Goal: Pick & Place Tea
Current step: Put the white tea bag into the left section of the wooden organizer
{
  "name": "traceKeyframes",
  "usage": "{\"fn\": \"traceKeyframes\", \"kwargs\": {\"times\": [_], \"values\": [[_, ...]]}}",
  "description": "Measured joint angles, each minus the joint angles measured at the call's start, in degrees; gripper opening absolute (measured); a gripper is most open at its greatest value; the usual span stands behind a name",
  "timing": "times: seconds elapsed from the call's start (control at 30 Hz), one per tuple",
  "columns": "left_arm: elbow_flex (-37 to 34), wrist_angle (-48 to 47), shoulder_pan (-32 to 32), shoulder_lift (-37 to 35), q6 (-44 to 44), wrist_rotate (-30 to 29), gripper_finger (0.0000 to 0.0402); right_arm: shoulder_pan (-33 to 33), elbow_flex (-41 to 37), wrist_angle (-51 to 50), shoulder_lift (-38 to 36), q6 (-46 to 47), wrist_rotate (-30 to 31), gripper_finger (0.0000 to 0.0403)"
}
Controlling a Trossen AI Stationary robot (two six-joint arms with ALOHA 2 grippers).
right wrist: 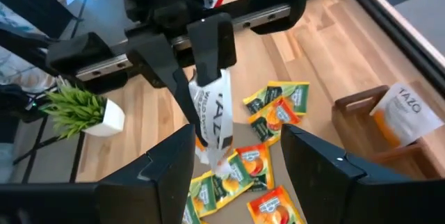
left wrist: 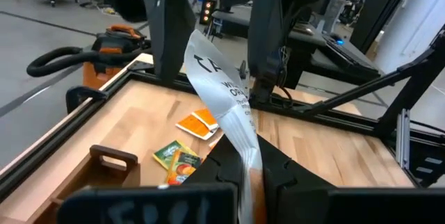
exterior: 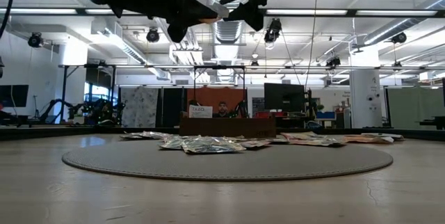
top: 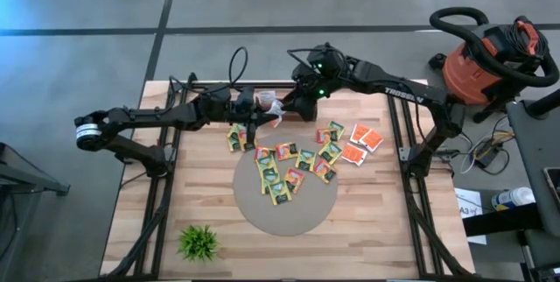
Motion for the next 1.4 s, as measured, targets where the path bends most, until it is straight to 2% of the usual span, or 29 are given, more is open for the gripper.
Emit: {"fn": "traceKeyframes", "kwargs": {"times": [0.2,0.3,0.4,0.7,0.77,0.87,1.0,1.17,1.27,1.4], "values": [[0.0,-0.2,0.0,0.0,-0.1,0.0,0.0012,0.3,-0.1,1.9,1.3,0.0,-0.7,0.0208],[0.0,-1.5,0.0,0.0,0.0,0.0,0.0012,0.3,0.0,3.4,1.4,-0.1,-0.8,0.0195],[0.0,-1.8,0.0,0.0,0.0,0.0,0.0012,0.3,0.0,3.5,1.5,-1.3,-0.7,0.0164],[-0.1,-2.4,0.0,0.0,0.1,-2.3,0.0012,0.5,-0.1,3.4,2.1,-2.8,-0.4,0.0031],[-0.1,-2.8,0.0,0.0,-0.2,-3.2,0.0012,0.5,-0.1,3.5,2.2,-4.5,0.0,0.0015],[-0.1,-3.5,0.0,0.0,-3.3,-3.9,0.0025,0.6,-0.1,3.4,2.2,-6.4,1.5,0.0010],[-0.1,-5.0,0.0,0.0,-6.4,-4.1,0.0073,0.6,-0.1,3.2,2.2,-8.7,2.8,0.0009],[-0.1,-14.0,0.0,-1.1,-6.5,-10.4,0.0127,0.6,-0.1,3.3,2.2,-12.7,7.9,0.0008],[-0.2,-20.3,0.0,-3.3,-9.0,-13.5,0.0138,0.6,-0.1,3.5,2.6,-16.8,11.1,0.0008],[-3.0,-20.9,-0.3,-8.5,-11.1,-14.1,0.0139,0.1,0.0,4.2,5.4,-19.6,12.0,0.0008]]}}
